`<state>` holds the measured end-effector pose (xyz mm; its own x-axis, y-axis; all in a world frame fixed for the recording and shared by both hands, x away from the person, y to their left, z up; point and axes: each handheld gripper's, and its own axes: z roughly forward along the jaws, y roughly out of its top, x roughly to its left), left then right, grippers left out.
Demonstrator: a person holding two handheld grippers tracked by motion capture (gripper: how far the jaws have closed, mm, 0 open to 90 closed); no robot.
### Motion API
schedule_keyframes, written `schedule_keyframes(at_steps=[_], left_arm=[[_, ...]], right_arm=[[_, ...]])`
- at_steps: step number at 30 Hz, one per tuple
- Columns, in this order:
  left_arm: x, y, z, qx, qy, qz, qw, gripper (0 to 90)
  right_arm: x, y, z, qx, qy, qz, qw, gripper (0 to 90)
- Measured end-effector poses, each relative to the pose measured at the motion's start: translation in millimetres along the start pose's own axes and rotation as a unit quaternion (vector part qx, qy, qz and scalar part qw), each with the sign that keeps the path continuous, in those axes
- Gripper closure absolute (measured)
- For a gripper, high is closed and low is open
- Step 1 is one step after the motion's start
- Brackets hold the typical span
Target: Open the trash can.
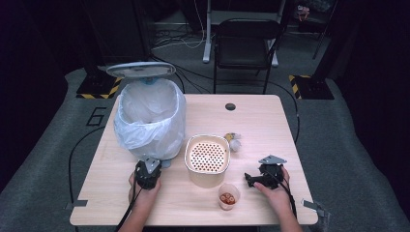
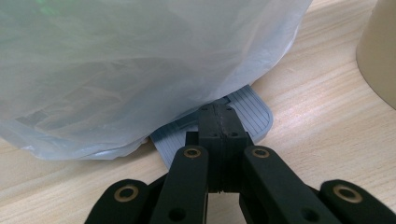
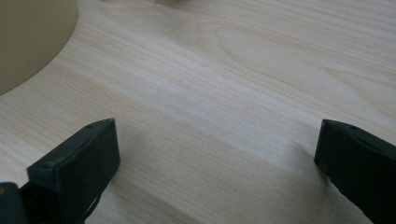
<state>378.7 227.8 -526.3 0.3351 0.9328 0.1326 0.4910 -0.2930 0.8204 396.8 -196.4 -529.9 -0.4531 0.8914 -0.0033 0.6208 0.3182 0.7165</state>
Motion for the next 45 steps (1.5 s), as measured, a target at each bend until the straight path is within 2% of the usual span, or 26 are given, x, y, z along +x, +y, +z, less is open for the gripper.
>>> schedule_keyframes(at_steps=[3, 4, 5, 6, 8, 10, 14, 15, 16, 18, 19, 20, 23, 24, 27, 30, 37, 40, 43, 45], left_arm=[[-0.6, 0.1, -0.2, 0.002, 0.001, 0.002, 1.0, 90.0], [-0.5, 0.0, -0.2, 0.002, 0.001, 0.002, 1.0, 90.0], [-0.5, 0.0, -0.2, 0.002, 0.001, 0.002, 1.0, 90.0], [-0.1, 0.0, 0.0, 0.0, 0.0, 0.001, 1.0, 90.0], [-0.7, -0.2, 0.3, -0.002, 0.002, 0.0, 1.0, 90.0], [-0.6, 0.1, -0.1, 0.001, 0.002, 0.002, 1.0, 90.0], [-0.5, 0.1, -0.1, 0.001, 0.001, 0.002, 1.0, 90.0], [-0.6, 0.0, 0.0, 0.001, 0.002, 0.002, 1.0, 90.0], [-0.5, 0.1, -0.2, 0.002, 0.002, 0.003, 1.0, 90.0], [-0.8, -0.1, 0.3, -0.002, 0.004, 0.001, 1.0, 90.0], [-0.1, 0.1, -0.2, 0.002, 0.0, 0.001, 1.0, 90.0], [0.4, 0.0, 0.1, 0.0, -0.002, -0.002, 1.0, 90.0], [0.3, 0.0, 0.0, 0.0, -0.001, -0.001, 1.0, 90.0], [0.3, 0.1, -0.1, 0.001, -0.002, -0.001, 1.0, 90.0], [-2.4, -0.1, 0.6, -0.004, 0.01, 0.01, 0.9999, 90.0], [-3.3, 0.0, 0.1, 0.002, 0.007, 0.009, 0.9999, 90.0], [-3.3, -0.3, 0.6, -0.002, 0.009, 0.008, 0.9999, 90.0], [-1.7, 0.1, 0.0, 0.0, 0.006, 0.009, 0.9999, 90.0], [-1.1, 0.2, -0.2, 0.001, 0.004, 0.007, 1.0, 90.0], [-1.1, -0.1, 0.4, -0.003, 0.006, 0.005, 1.0, 90.0]], right_arm=[[-0.2, 0.4, 0.1, -0.001, 0.0, 0.0, 1.0, 1.2], [-0.1, 1.5, -1.4, 0.002, 0.001, 0.003, 1.0, 7.1], [-0.1, 1.5, -1.4, 0.002, 0.001, 0.003, 1.0, 7.1], [0.0, 2.9, -3.8, 0.0, 0.0, 0.006, 1.0, 16.3], [-0.5, 4.0, -5.2, 0.004, 0.003, 0.005, 1.0, 18.3], [-0.2, 5.8, -7.7, 0.011, 0.007, -0.007, 0.9999, 22.9], [0.4, 9.1, -11.9, 0.007, 0.006, 0.005, 0.9999, 22.9], [-1.1, 10.1, -14.3, 0.005, 0.006, -0.006, 0.9999, 23.4], [-0.1, 12.2, -16.3, 0.002, 0.007, 0.0, 1.0, 24.1], [-0.3, 16.6, -22.1, 0.001, 0.012, -0.01, 0.9999, 24.8], [1.0, 19.7, -24.5, -0.004, 0.013, -0.007, 0.9999, 25.1], [0.4, 26.1, -27.8, -0.009, 0.024, -0.007, 0.9997, 25.1], [-0.4, 32.0, -31.0, -0.01, 0.021, -0.015, 0.9996, 25.0], [-0.8, 36.7, -32.5, -0.019, 0.031, -0.019, 0.9991, 25.0], [0.3, 40.9, -33.0, -0.023, 0.036, -0.02, 0.9989, 25.0], [1.2, 48.7, -30.5, -0.029, 0.038, -0.027, 0.9985, 25.1], [0.2, 63.5, -22.4, -0.037, 0.049, -0.028, 0.9977, 23.2], [1.2, 70.1, -18.1, -0.038, 0.046, -0.034, 0.9976, 25.8], [2.3, 76.8, -13.3, -0.045, 0.057, -0.033, 0.9968, 33.2], [3.9, 80.4, -11.2, -0.047, 0.056, -0.037, 0.9966, 33.3]])
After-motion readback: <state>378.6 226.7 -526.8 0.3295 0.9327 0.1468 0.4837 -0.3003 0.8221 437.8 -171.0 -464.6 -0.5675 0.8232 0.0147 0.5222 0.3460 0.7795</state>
